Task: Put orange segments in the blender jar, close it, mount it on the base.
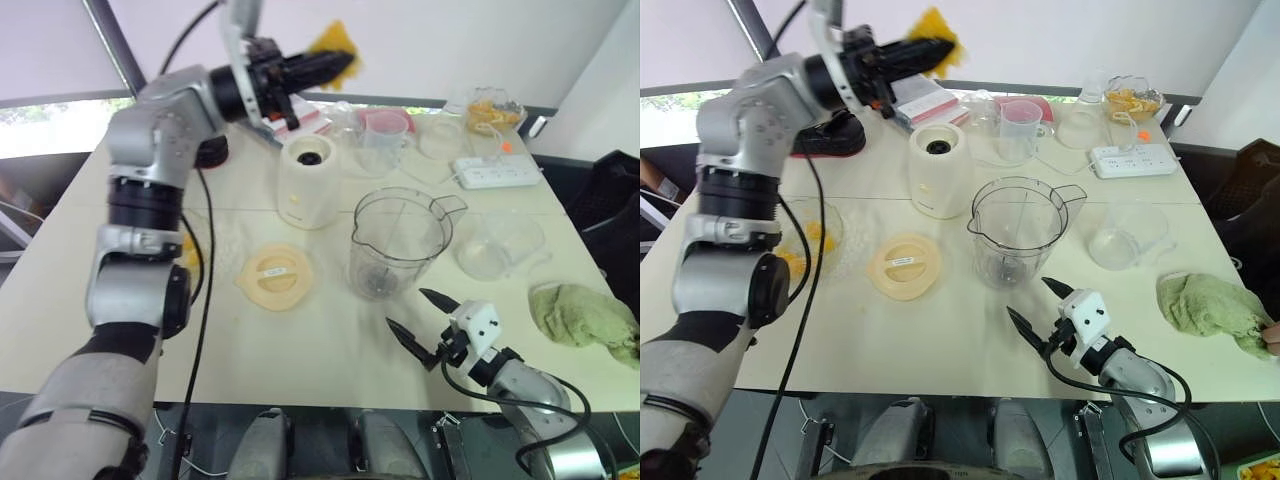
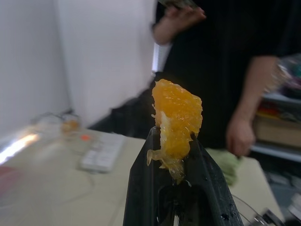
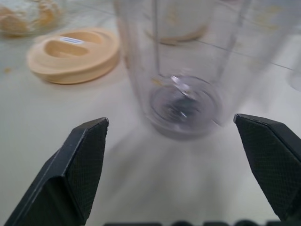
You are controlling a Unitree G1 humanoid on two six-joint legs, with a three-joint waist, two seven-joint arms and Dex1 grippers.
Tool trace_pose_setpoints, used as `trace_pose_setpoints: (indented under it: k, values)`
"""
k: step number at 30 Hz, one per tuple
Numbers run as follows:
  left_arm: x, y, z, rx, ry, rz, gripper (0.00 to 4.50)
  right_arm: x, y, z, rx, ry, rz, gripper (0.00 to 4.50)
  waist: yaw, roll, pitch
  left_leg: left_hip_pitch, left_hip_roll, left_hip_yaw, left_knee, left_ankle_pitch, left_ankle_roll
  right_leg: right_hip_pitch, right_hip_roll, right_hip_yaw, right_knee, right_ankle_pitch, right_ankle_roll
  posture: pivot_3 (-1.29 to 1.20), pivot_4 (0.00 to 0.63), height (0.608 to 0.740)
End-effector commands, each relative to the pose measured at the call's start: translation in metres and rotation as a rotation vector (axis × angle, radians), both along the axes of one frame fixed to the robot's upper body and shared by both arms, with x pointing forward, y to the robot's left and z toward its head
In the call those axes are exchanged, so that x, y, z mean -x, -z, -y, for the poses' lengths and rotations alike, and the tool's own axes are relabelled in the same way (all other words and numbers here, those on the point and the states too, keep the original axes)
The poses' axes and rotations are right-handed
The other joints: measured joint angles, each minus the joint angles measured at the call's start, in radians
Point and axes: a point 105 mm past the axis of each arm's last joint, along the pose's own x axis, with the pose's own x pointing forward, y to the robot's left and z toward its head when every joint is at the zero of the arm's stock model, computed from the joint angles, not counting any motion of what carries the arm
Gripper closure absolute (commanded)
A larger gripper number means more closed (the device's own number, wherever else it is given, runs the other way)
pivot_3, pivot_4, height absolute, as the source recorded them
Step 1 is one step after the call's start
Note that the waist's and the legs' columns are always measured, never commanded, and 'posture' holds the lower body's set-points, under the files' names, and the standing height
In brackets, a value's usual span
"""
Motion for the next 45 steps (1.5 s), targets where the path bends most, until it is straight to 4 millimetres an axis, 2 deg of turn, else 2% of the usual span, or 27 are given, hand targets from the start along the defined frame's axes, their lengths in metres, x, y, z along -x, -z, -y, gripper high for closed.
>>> trace_pose_setpoints:
  k: [1,4,8,11,14,17,23,34,37,41,45]
  values:
    - [0.010,0.006,0.023,-0.122,0.142,0.075,4.47,0.004,-0.017,0.001,0.000,0.044,0.084,0.00,-0.002,0.000,0.001,0.000,0.000,0.000,0.000,0.000,0.000,0.000,0.000,0.000,0.000,0.000,0.000,0.00,0.150,0.740]
    - [0.012,0.035,0.048,-0.258,0.238,0.087,4.47,0.013,-0.016,0.004,-0.005,0.105,0.087,0.00,0.001,0.000,0.001,0.000,0.000,0.000,0.000,0.000,0.000,0.000,0.000,0.000,0.000,0.000,0.000,0.00,0.150,0.740]
    - [0.019,0.052,0.065,-0.357,0.333,0.105,4.47,0.022,-0.015,0.008,-0.003,0.159,0.087,0.00,0.006,0.000,0.001,0.000,0.000,-0.001,0.000,-0.001,0.002,0.000,0.001,0.001,0.000,0.000,0.000,0.00,0.150,0.740]
    - [0.021,0.070,0.071,-0.452,0.372,0.122,4.47,0.028,-0.015,0.010,-0.003,0.192,0.087,0.00,0.007,0.000,0.001,-0.005,0.000,-0.005,0.000,-0.001,0.002,-0.003,0.001,-0.003,0.000,-0.001,0.000,0.00,0.150,0.740]
    - [0.021,0.076,0.073,-0.485,0.376,0.125,4.47,0.031,-0.014,0.009,-0.004,0.206,0.086,0.00,0.007,0.000,0.001,-0.015,-0.001,-0.007,0.001,0.000,0.000,-0.011,0.001,-0.004,0.000,0.000,0.000,0.00,0.150,0.740]
    - [0.022,0.077,0.076,-0.494,0.386,0.141,3.64,0.034,-0.012,0.009,-0.008,0.223,0.082,0.00,0.008,0.000,0.001,-0.019,-0.001,-0.008,0.000,0.001,-0.001,-0.016,0.001,-0.005,0.001,0.000,0.000,0.00,0.150,0.740]
    - [0.019,0.069,0.077,-0.452,0.362,0.169,0.62,0.035,-0.010,0.009,-0.010,0.227,0.079,0.00,0.010,0.000,0.001,-0.021,-0.001,-0.009,0.000,0.001,-0.001,-0.017,0.000,-0.006,0.001,-0.001,0.000,0.00,0.150,0.740]
    - [0.013,0.045,0.067,-0.322,0.300,0.151,0.62,0.028,-0.012,0.014,0.003,0.202,0.079,0.00,0.007,0.000,0.001,-0.021,-0.001,-0.010,0.001,0.001,-0.001,-0.017,0.000,-0.007,0.001,-0.001,0.000,0.00,0.150,0.740]
    - [0.006,0.040,0.048,-0.250,0.250,0.120,0.62,0.026,-0.017,0.020,-0.002,0.237,0.102,0.00,0.005,0.000,0.001,-0.021,-0.001,-0.009,0.002,0.001,-0.002,-0.017,0.000,-0.007,0.002,-0.001,0.000,0.00,0.150,0.740]
    - [0.003,0.047,0.015,-0.219,0.201,0.091,0.62,0.022,-0.026,0.035,0.006,0.336,0.152,0.00,0.003,0.001,0.001,-0.019,-0.001,-0.010,0.002,0.002,-0.003,-0.017,0.000,-0.006,0.006,-0.001,0.000,0.00,0.150,0.740]
    - [0.011,0.076,-0.028,-0.257,0.103,0.116,0.62,0.019,-0.036,0.060,0.015,0.477,0.197,0.00,0.005,0.001,0.000,-0.017,0.000,-0.011,0.001,0.004,-0.006,-0.018,0.001,-0.006,0.011,-0.002,-0.002,0.00,0.150,0.740]
